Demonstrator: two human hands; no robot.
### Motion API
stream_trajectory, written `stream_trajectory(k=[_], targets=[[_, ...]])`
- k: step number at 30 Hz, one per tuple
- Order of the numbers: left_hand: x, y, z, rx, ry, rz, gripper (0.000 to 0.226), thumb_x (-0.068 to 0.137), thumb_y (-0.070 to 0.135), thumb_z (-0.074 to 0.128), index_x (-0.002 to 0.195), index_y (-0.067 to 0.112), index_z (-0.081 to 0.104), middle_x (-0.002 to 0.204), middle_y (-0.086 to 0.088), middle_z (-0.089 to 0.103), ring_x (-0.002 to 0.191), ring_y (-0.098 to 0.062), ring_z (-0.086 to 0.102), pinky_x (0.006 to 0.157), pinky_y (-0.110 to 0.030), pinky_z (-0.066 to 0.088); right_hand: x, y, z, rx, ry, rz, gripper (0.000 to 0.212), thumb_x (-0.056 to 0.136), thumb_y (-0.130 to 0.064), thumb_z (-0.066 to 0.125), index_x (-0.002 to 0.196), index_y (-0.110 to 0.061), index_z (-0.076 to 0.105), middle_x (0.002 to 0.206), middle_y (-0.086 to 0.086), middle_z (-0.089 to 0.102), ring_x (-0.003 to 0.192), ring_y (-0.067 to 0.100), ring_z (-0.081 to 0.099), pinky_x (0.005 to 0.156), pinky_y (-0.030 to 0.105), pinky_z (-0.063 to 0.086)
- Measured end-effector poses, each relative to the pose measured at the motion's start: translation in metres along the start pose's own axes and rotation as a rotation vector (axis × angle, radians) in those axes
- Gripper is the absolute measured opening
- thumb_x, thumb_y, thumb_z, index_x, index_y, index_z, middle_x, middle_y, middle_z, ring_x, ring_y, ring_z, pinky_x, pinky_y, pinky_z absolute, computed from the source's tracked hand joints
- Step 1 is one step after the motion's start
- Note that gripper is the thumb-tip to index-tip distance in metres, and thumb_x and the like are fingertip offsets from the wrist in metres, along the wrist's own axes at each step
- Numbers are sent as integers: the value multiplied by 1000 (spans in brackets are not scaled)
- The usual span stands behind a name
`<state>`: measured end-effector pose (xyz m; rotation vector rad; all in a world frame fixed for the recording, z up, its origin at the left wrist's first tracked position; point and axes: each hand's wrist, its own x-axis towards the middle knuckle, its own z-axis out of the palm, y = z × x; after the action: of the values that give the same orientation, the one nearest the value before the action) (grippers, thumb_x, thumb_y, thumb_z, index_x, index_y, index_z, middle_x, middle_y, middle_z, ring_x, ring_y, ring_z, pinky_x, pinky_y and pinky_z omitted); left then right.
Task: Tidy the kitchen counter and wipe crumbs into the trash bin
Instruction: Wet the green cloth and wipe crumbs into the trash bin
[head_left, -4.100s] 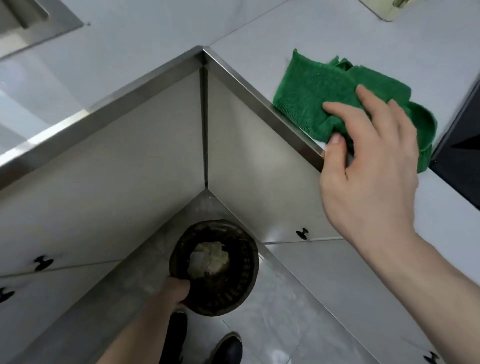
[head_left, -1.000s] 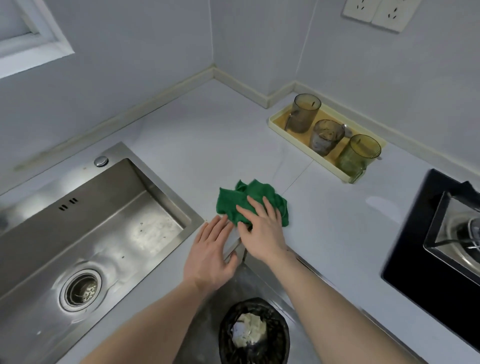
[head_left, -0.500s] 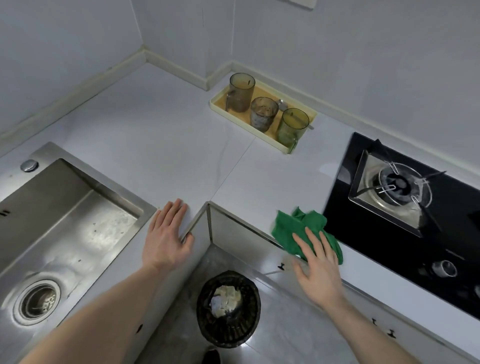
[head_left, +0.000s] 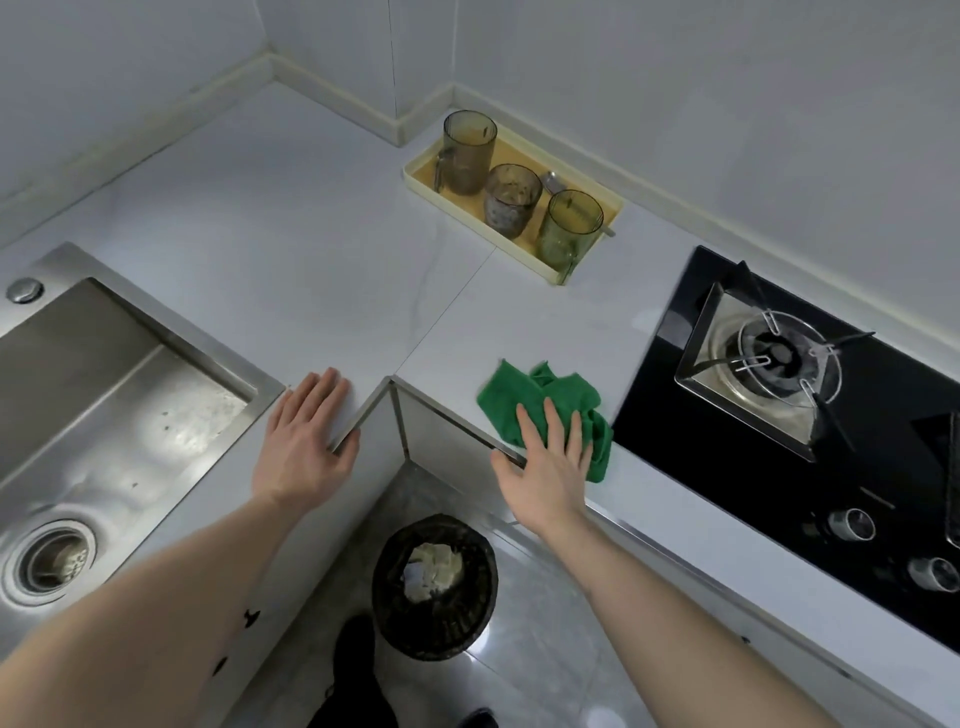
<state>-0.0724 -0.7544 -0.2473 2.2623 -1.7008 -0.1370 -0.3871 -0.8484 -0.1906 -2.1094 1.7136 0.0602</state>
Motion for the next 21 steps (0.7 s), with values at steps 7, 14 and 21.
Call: stream_trajectory(k=[7,14,21], targets=[[0,4,-4,0,-11,-7,71,95,53,43,161,33,24,168,9,22,157,-14,10,127,-42,15,4,-5,-3,-51,-58,-77,82,92,-63,37,161,-38,2,168,-6,-20,151,33,-29,122,58,-12],[-1,10,-15,0,-53,-23,68,97,55,41,160,34,24,168,9,21,157,-15,11,127,-42,13,1,3,-9,-30,-75,-118,77,95,-64,36,160,-42,2,168,-9,-18,152,28,-27,123,54,-12],[-1,14,-22,-4,-88,-14,69,98,56,38,160,29,26,168,5,22,157,-18,12,127,-45,13,-40,56,-5,-90,26,-127,66,100,-56,33,160,-43,9,170,-8,-7,156,27,-14,126,53,1]])
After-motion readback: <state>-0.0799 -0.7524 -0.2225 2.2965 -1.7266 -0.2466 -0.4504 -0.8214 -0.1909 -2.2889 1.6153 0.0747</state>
